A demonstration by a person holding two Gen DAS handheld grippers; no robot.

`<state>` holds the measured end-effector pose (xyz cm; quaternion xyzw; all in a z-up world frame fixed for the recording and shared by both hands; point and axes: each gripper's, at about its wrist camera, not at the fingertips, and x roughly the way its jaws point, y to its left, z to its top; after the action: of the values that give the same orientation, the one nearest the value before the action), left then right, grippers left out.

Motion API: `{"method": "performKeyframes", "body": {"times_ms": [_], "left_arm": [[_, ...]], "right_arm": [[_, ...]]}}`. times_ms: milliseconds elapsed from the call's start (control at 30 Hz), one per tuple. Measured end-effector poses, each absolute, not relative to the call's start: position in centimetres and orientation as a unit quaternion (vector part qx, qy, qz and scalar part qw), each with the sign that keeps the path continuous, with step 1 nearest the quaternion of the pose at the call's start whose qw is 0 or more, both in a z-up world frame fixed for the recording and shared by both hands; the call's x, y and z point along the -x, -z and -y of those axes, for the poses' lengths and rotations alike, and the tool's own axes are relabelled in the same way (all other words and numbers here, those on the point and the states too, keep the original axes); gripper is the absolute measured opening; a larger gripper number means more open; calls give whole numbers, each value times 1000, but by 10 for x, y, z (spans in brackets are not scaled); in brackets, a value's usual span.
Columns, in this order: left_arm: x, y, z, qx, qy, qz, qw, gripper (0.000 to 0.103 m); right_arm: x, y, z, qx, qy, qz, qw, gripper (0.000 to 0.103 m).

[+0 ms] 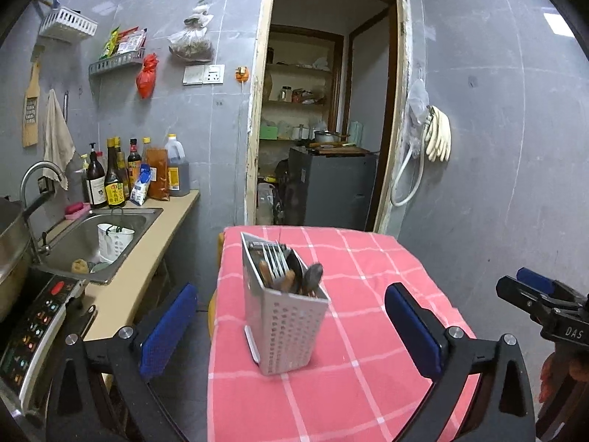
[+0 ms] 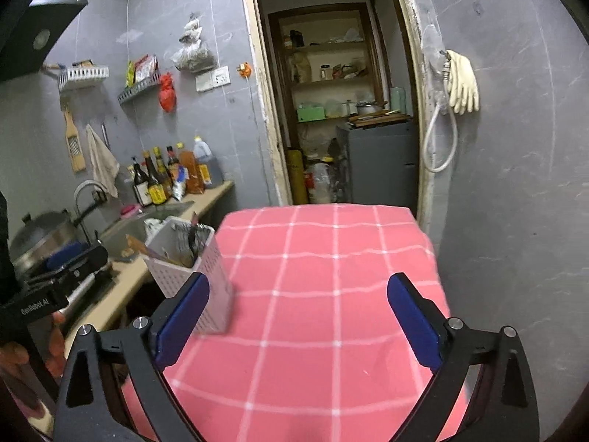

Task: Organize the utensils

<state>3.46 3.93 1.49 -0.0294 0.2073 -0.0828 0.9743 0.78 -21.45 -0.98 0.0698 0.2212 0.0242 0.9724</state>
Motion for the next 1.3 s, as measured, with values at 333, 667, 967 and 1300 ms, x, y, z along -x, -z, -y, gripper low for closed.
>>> {"method": "performKeyframes", "body": {"times_ms": [333, 667, 967, 1300], "left_arm": [[-13, 4, -31, 33, 84, -222, 971, 103], [-10, 9, -34, 36, 83, -228, 970, 103], [-10, 10, -44, 43, 75, -228, 970, 103], [-9, 10, -46, 45, 73, -228, 970, 103]], "right_arm": [[18, 29, 218, -80, 9, -237, 968, 97], [13, 34, 205, -71, 1, -241, 968, 97], [8, 34, 194, -67, -8, -242, 968, 97], [7, 34, 190, -66, -11, -244, 968, 97]]}}
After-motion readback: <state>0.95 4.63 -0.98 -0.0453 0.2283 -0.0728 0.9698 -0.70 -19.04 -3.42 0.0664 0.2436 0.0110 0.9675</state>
